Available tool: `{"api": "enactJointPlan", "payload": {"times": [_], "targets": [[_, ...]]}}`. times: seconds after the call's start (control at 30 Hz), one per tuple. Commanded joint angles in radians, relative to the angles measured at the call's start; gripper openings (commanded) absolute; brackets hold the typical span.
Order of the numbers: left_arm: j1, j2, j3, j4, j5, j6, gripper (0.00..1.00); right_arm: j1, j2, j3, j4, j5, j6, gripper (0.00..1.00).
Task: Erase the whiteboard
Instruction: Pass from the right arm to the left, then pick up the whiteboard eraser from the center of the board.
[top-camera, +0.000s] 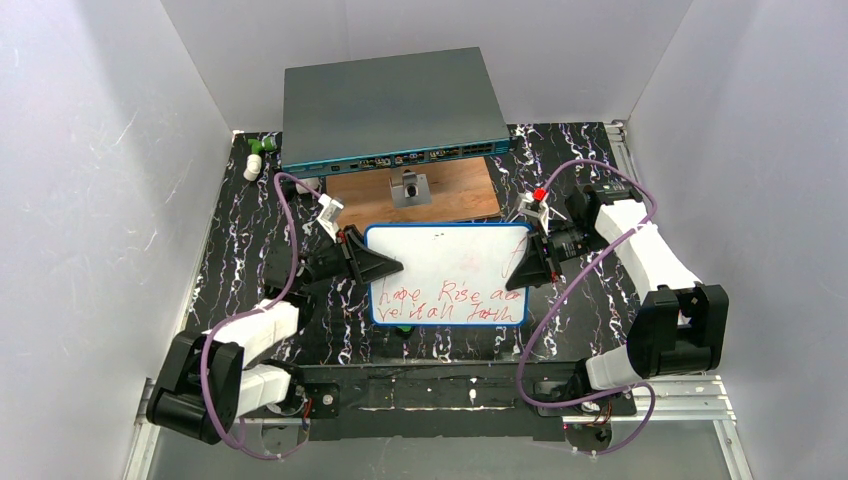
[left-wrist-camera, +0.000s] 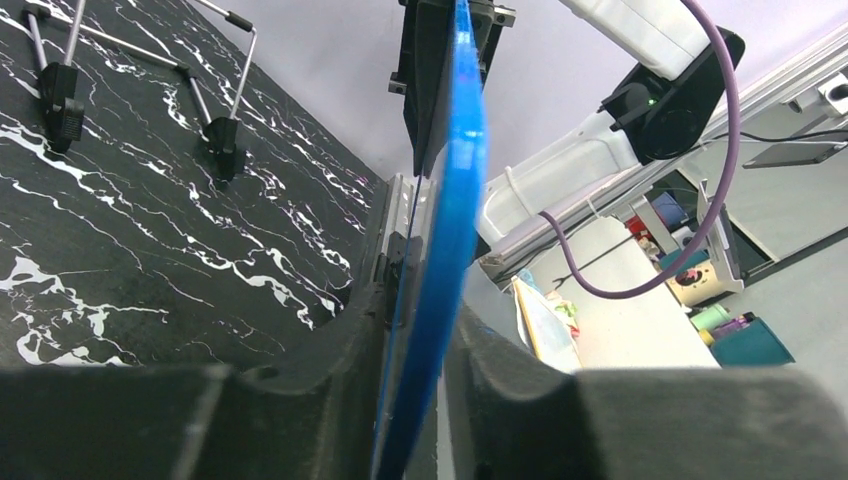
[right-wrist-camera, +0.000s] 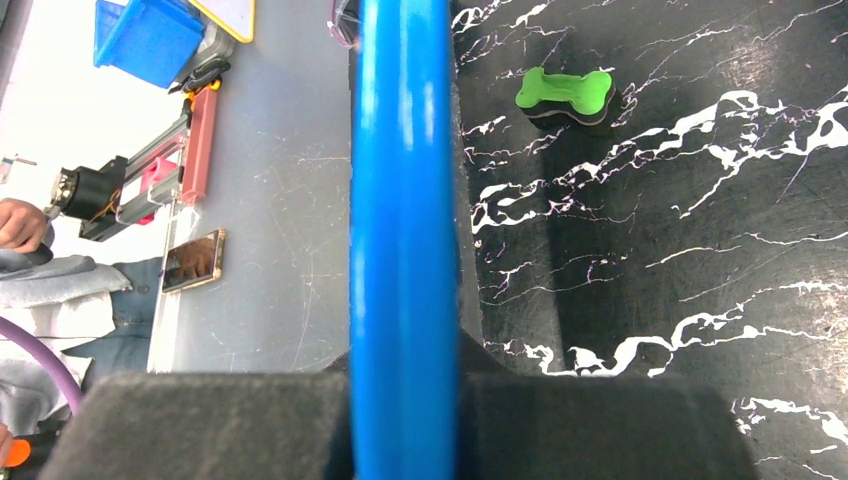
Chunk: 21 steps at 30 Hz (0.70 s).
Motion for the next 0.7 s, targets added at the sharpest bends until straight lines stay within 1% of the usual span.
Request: {"api": "enactJointPlan", "payload": {"times": [0.0,0.03,0.07,0.1,0.17,0.2,0.23,0.27,0.3,0.33,0.37,0.4,0.5,0.6,0.67], "targets": [[0.005,0.026,0.048,0.115,0.049,-0.038,0.18,-0.011,0.000,0.051,-0.022,-0.093,-0.020,0.01],[0.005,0.034,0.052,0.118,0.053,-0.042,0.13,-0.011,0.002,0.049,-0.022,-0.092,-0.020,0.01],[0.006,0.041,0.055,0.118,0.058,-0.046,0.03,-0.011,0.003,0.049,-0.019,-0.092,-0.018,0.01],[0.006,0.045,0.058,0.118,0.061,-0.050,0.00,-0.011,0.004,0.048,-0.015,-0.090,-0.011,0.01],[0.006,0.039,0.054,0.117,0.052,-0.047,0.00,-0.012,0.008,0.048,-0.003,-0.086,0.009,0.01],[0.005,0.025,0.048,0.103,0.043,-0.039,0.00,-0.011,0.011,0.048,0.008,-0.083,0.022,0.06],[0.005,0.001,0.041,0.079,0.017,-0.017,0.00,-0.011,0.013,0.050,0.019,-0.079,0.039,0.12],[0.006,-0.028,0.035,-0.002,-0.008,0.017,0.00,-0.011,0.014,0.053,0.030,-0.074,0.059,0.19],[0.007,-0.072,0.033,-0.099,-0.033,0.074,0.00,-0.011,0.015,0.057,0.042,-0.067,0.079,0.31],[0.008,-0.123,0.031,-0.195,-0.065,0.139,0.00,-0.012,0.016,0.063,0.053,-0.060,0.102,0.51],[0.007,-0.177,0.031,-0.294,-0.098,0.198,0.00,-0.016,0.016,0.076,0.058,-0.053,0.117,0.59],[0.007,-0.250,0.031,-0.371,-0.129,0.251,0.00,-0.023,0.018,0.090,0.060,-0.048,0.128,0.60],[0.014,-0.377,0.041,-0.555,-0.189,0.345,0.00,-0.078,0.030,0.157,0.025,-0.041,0.129,0.65],[0.025,-0.446,0.048,-0.657,-0.228,0.388,0.00,-0.169,0.063,0.244,-0.067,-0.032,0.054,0.68],[0.028,-0.465,0.039,-0.681,-0.256,0.396,0.00,-0.232,0.073,0.280,-0.097,-0.016,0.043,0.70]]}}
